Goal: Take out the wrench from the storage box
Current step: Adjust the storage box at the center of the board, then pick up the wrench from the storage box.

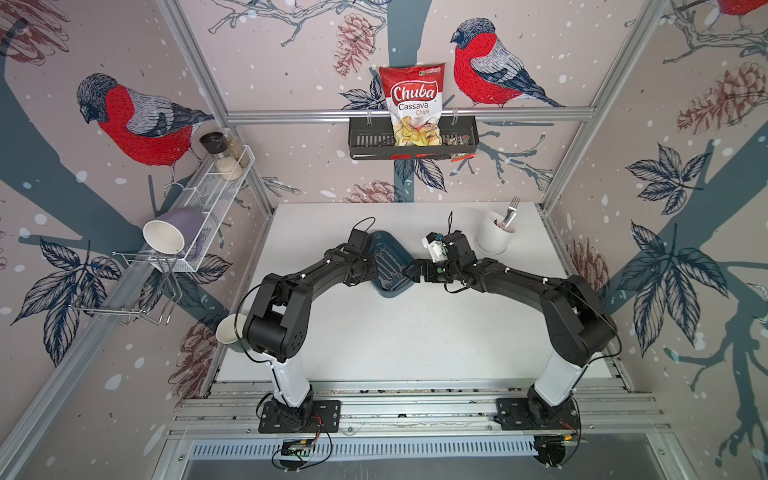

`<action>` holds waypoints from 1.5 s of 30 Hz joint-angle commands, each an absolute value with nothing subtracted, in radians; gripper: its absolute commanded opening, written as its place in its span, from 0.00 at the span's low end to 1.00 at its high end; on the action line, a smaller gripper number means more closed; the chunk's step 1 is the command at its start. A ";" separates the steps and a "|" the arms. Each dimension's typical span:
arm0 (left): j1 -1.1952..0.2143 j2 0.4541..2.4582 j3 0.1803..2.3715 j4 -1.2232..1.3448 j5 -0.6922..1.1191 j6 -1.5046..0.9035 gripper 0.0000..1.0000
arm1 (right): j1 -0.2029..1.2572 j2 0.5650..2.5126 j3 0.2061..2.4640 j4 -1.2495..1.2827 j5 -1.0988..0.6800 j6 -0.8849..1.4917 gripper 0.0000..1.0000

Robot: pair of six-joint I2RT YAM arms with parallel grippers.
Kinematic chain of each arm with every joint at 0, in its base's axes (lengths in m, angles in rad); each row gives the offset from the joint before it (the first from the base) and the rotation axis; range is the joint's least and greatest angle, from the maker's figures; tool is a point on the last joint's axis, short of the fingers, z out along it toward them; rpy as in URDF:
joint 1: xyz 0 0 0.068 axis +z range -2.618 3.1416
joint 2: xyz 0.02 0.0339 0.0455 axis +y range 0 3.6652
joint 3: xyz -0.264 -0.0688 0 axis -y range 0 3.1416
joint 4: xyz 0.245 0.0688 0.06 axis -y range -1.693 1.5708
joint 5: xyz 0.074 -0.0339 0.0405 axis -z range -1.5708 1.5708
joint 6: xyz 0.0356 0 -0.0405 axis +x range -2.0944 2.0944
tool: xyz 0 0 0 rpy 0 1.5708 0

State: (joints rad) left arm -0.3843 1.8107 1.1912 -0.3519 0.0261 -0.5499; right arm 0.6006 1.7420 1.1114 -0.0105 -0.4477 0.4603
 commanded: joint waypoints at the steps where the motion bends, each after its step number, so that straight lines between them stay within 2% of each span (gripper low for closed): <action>1: -0.387 1.813 1.202 -0.370 0.032 -0.519 0.25 | 0.584 1.721 1.116 -0.049 -0.428 0.433 1.00; 9: -0.394 1.758 1.162 -0.400 0.058 -0.493 0.23 | 0.546 1.730 1.108 -0.031 -0.436 0.468 1.00; 22: -0.475 1.680 1.067 -0.442 0.127 -0.432 0.21 | 0.591 1.790 1.117 -0.008 -0.425 0.514 0.99; 23: -0.482 1.672 1.063 -0.443 0.126 -0.438 0.24 | 0.593 1.788 1.115 -0.019 -0.410 0.517 0.99; 25: -0.485 1.652 1.066 -0.454 0.104 -0.450 0.36 | 0.597 1.784 1.111 -0.036 -0.394 0.518 0.99; 27: -0.486 1.622 1.098 -0.512 0.010 -0.465 0.46 | 0.602 1.771 1.097 -0.039 -0.387 0.520 0.98; 30: -0.499 1.574 1.161 -0.601 -0.124 -0.477 0.53 | 0.607 1.745 1.075 -0.044 -0.375 0.527 0.98; 32: -0.518 1.549 1.194 -0.633 -0.151 -0.483 0.55 | 0.608 1.724 1.061 -0.053 -0.357 0.531 0.98; 37: -0.603 1.566 1.264 -0.649 -0.138 -0.544 0.47 | 0.600 1.662 1.043 -0.087 -0.302 0.538 0.98; 41: -0.672 1.656 1.327 -0.662 -0.163 -0.622 0.40 | 0.579 1.621 1.021 -0.091 -0.276 0.558 0.98; 45: -0.703 1.769 1.382 -0.689 -0.186 -0.682 0.38 | 0.556 1.608 1.000 -0.088 -0.270 0.572 0.98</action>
